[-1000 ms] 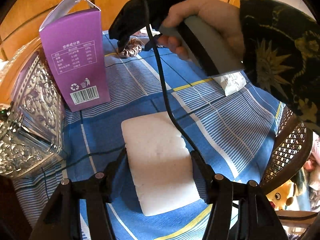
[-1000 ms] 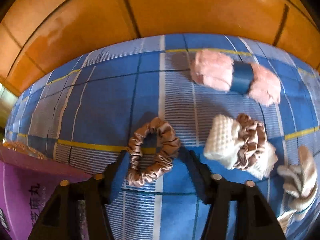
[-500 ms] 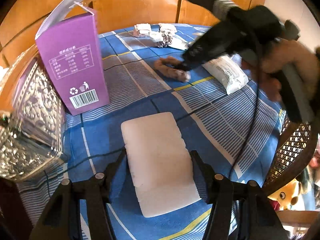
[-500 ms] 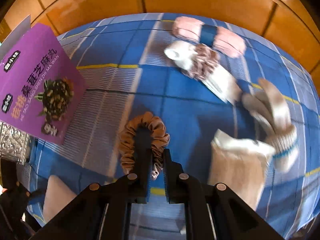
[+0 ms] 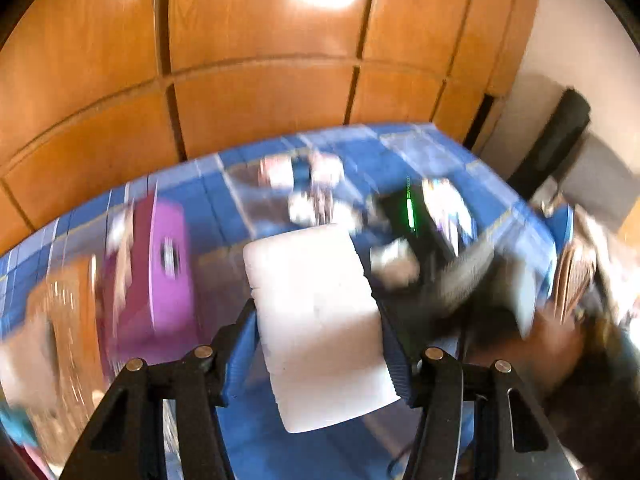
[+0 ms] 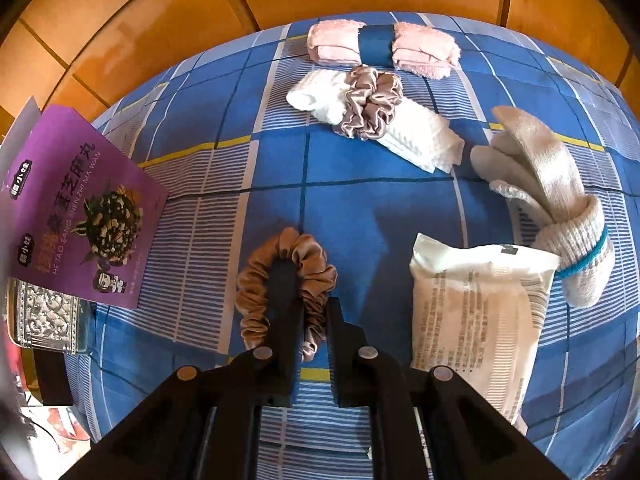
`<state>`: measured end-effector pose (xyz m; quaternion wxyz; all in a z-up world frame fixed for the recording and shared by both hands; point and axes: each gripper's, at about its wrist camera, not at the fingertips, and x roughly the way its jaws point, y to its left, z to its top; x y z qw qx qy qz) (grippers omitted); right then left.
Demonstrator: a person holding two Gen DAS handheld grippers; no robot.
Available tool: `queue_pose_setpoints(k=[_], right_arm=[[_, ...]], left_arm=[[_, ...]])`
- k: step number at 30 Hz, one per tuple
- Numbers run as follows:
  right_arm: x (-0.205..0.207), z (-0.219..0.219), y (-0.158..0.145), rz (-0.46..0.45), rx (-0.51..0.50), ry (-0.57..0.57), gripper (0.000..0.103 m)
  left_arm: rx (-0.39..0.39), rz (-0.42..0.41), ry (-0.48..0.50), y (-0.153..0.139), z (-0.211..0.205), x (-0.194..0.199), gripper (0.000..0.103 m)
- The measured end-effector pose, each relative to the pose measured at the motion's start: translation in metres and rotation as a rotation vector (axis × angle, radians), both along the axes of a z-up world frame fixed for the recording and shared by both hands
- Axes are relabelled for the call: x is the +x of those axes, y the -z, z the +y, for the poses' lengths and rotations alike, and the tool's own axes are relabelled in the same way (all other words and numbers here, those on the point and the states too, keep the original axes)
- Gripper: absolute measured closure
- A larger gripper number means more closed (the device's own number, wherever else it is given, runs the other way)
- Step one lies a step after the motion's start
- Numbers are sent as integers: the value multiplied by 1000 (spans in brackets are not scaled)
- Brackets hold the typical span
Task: Organize soft objects
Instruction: 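Carry the white pad into the gold tray with the left tool while the right tool carries the scrunchie there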
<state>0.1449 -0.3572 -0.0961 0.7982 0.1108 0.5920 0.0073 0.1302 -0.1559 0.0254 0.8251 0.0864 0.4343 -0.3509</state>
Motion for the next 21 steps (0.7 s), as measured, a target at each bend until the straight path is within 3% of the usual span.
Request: queue_pose_setpoints(k=[6, 10, 15, 21], right_arm=[[1, 10, 5, -5, -40, -29, 93], [4, 21, 7, -11, -81, -55, 93], [3, 39, 8, -28, -164, -107, 93], [-1, 52, 8, -43, -221, -140, 93]], left_arm=[[-26, 2, -167, -44, -1, 94, 45], [-14, -71, -339, -65, 65, 127, 45], [3, -123, -512, -65, 171, 110, 45], [-4, -136, -672, -40, 286, 45, 44]])
